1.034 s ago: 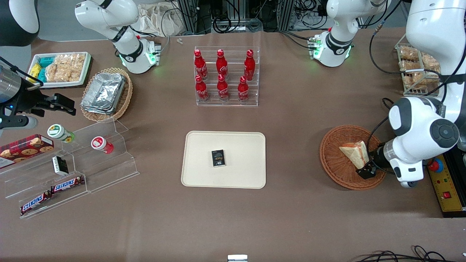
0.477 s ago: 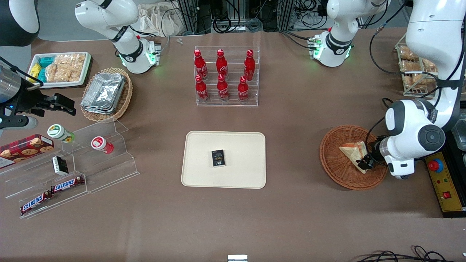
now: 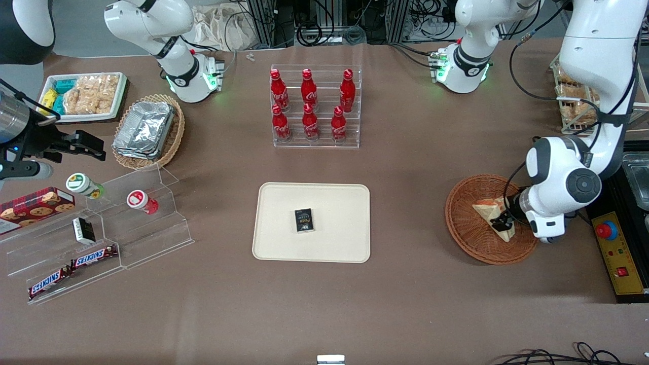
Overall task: Place sandwich from basket to tray
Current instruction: 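Close the left gripper on the sandwich's wrapped end, then lift the sandwich and carry it over the white tray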
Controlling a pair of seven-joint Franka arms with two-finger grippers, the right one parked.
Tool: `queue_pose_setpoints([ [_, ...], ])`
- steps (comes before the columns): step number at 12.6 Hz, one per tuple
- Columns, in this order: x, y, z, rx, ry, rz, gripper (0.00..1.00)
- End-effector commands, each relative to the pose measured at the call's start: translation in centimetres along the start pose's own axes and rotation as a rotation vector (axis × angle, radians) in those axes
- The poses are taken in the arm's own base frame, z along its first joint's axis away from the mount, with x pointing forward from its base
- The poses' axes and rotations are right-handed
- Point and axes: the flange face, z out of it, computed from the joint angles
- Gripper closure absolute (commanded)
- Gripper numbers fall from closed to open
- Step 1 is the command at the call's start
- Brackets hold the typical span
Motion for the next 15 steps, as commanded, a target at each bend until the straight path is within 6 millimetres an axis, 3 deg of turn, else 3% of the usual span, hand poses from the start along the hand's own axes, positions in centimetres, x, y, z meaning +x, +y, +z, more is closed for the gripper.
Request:
queue_pose_setpoints([
  [1, -1.2, 1.6, -0.6, -0.021, 0.027, -0.065, 0.51],
  [2, -1.7, 2.2, -0.9, -0.026, 0.032, -0.066, 0.81],
  [3, -1.8, 2.4, -0.9, -0.027, 0.031, -0.065, 1.00],
  [6, -2.0, 3.1, -2.4, -0.040, 0.047, -0.037, 1.00],
  [9, -1.2, 3.4, -6.1, -0.022, 0.055, -0.016, 1.00],
  [12, -0.6, 4.5, -13.2, 0.041, 0.018, 0.082, 1.00],
  [15, -4.0, 8.4, -24.2, 0.026, -0.051, 0.248, 1.00],
])
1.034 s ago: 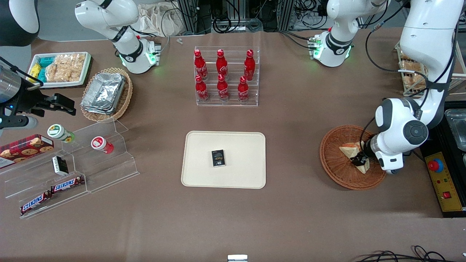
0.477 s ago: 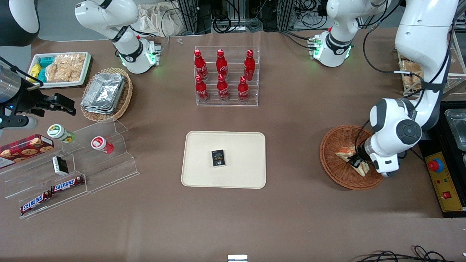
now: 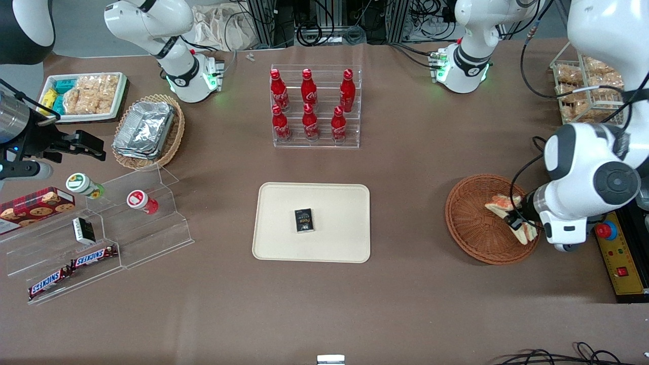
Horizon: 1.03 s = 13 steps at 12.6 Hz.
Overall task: Place sandwich from basket to tray
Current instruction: 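Lift the sandwich and carry it over the white tray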
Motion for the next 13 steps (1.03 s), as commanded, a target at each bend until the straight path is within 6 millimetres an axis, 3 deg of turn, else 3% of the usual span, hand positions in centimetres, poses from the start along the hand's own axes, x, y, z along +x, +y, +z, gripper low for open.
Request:
queue_pose_setpoints([
  [1, -3.1, 3.6, -8.2, -0.042, -0.043, 0.167, 1.00],
  [2, -5.7, 5.6, -9.1, -0.060, -0.034, 0.297, 1.00],
  [3, -8.8, 8.0, -8.7, -0.064, -0.043, 0.415, 1.00],
  [5, -14.6, 13.4, -7.4, -0.050, -0.031, 0.541, 1.00],
  [7, -19.0, 19.6, -5.0, -0.054, -0.022, 0.638, 1.00],
  [9, -22.6, 23.9, -0.5, -0.054, -0.039, 0.696, 1.00],
  [13, -25.9, 28.7, 9.2, -0.112, -0.036, 0.747, 1.00],
])
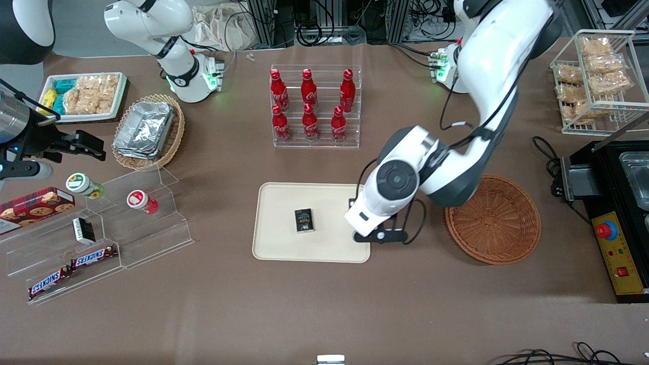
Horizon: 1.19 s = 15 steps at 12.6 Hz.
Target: Place sandwich from basket to tray
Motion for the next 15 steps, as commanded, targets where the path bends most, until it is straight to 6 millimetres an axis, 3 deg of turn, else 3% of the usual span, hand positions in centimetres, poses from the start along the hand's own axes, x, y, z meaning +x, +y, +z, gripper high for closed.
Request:
queue_pose_setpoints([
  [1, 0.9, 2.0, 5.3, 0.019, 0.019, 0.002, 1.00],
  [2, 1.2, 2.0, 7.4, 0.031, 0.021, -0.027, 1.00],
  [5, 0.1, 4.2, 10.8, 0.020, 0.024, -0.024, 1.00],
  [6, -0.2, 4.4, 11.6, 0.022, 0.016, -0.045, 0.77],
  [7, -0.2, 4.3, 11.9, 0.026, 0.014, -0.055, 0.24],
  [8, 0.0, 4.1, 11.6, 0.024, 0.016, -0.058, 0.00],
  [9, 0.1, 3.8, 11.0, 0.025, 0.016, -0.069, 0.00],
  [11, 0.5, 3.6, 8.8, 0.018, 0.040, -0.079, 0.00],
  [12, 1.0, 2.9, 6.0, 0.010, 0.074, -0.091, 0.00],
  [14, 2.0, -0.2, -1.7, 0.052, 0.157, -0.155, 0.00],
  [15, 2.5, -2.8, -5.6, 0.075, 0.186, -0.201, 0.00],
])
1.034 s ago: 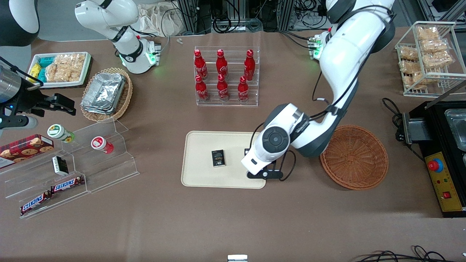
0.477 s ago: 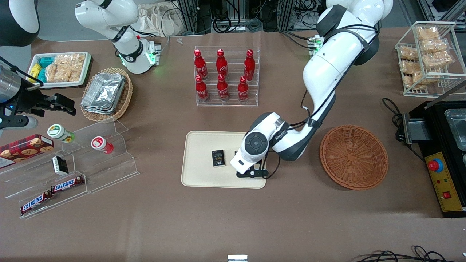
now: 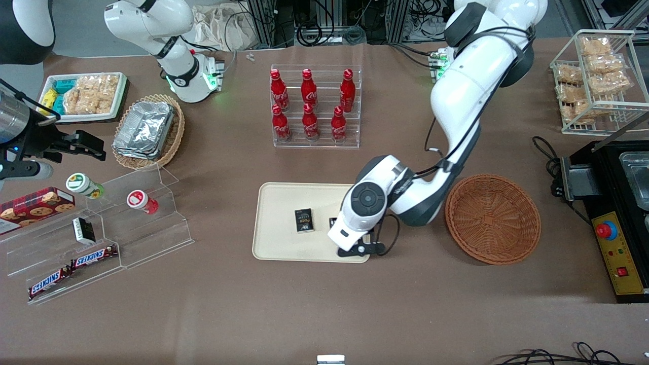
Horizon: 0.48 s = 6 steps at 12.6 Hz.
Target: Place sandwich from basket to tray
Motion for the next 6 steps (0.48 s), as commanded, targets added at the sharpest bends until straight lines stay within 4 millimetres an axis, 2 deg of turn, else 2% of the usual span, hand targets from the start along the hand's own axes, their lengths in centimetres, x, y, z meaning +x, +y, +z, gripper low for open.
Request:
queue_pose_setpoints([
  [1, 2.8, -7.1, -11.2, 0.076, 0.082, -0.110, 0.00],
  [2, 5.0, -11.6, -13.8, 0.058, 0.071, -0.167, 0.00],
  [3, 5.6, -14.6, -16.9, 0.013, 0.048, -0.141, 0.00],
  [5, 5.1, -22.3, -20.2, 0.020, 0.007, -0.022, 0.00],
  [6, 4.7, -26.1, -21.1, 0.034, 0.011, 0.019, 0.00],
])
